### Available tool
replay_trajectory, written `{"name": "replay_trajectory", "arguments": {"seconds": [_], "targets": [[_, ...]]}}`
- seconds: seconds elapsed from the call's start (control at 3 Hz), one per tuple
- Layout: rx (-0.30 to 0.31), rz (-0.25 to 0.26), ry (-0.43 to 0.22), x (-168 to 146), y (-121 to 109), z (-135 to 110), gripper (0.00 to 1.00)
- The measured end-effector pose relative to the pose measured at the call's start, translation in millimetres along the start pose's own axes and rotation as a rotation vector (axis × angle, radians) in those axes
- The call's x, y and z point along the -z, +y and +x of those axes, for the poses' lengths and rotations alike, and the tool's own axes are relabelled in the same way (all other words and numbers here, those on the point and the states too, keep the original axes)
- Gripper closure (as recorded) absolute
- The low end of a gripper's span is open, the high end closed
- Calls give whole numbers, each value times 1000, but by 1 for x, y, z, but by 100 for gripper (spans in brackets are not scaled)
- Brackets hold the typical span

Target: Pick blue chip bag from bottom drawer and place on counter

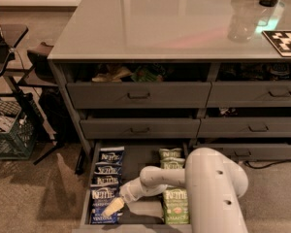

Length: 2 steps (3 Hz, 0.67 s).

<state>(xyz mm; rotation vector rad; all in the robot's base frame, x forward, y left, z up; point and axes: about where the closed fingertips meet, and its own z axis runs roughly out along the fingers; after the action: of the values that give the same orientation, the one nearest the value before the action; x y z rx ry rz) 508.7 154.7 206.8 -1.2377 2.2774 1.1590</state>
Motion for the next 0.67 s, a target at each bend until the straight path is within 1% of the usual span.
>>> {"name": "replay_trajectory", "arguments": {"seconds": [0.33,0.67], "targets": [[-37,-47,35,-23,-4,8,0],[-55,-83,52,-35,-3,12,0]]}}
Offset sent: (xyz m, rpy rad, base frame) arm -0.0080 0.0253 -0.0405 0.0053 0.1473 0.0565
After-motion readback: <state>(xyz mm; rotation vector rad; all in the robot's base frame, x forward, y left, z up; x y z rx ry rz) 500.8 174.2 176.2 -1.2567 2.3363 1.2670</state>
